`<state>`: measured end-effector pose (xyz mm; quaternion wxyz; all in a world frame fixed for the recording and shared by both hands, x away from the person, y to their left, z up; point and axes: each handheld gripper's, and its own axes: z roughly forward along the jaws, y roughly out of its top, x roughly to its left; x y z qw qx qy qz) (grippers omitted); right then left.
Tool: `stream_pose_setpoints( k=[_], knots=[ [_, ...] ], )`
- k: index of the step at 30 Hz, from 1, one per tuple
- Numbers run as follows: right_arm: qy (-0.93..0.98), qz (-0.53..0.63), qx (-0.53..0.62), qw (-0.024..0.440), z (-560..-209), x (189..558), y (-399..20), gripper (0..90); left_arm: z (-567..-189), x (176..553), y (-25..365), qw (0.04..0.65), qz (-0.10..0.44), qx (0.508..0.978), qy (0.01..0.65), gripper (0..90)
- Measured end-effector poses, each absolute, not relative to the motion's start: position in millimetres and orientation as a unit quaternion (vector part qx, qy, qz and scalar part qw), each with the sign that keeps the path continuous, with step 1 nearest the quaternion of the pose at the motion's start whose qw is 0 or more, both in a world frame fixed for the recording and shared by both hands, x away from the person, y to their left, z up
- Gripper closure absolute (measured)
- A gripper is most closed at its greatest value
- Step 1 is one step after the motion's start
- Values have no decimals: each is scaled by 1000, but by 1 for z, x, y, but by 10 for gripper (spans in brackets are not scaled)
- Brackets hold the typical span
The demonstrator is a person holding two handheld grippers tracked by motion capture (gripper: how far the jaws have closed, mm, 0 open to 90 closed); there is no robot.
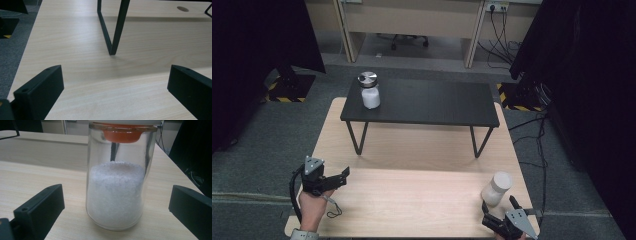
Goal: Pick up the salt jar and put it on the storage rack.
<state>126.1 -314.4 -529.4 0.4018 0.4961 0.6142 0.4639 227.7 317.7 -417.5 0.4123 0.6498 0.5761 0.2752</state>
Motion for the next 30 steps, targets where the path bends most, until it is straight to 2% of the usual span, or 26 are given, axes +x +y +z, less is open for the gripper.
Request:
stream_pose_setpoints(
  k=[10, 18, 30],
  knots=[
    [613, 463, 496, 404, -530, 126, -314, 3, -446, 216, 320, 410, 278, 642, 586, 0],
    [614, 462, 496, 404, -530, 126, -313, 3, -458, 214, 321, 382, 284, 649, 593, 0],
    [614, 460, 496, 406, -529, 126, -312, 3, -470, 211, 328, 375, 275, 649, 602, 0]
  ],
)
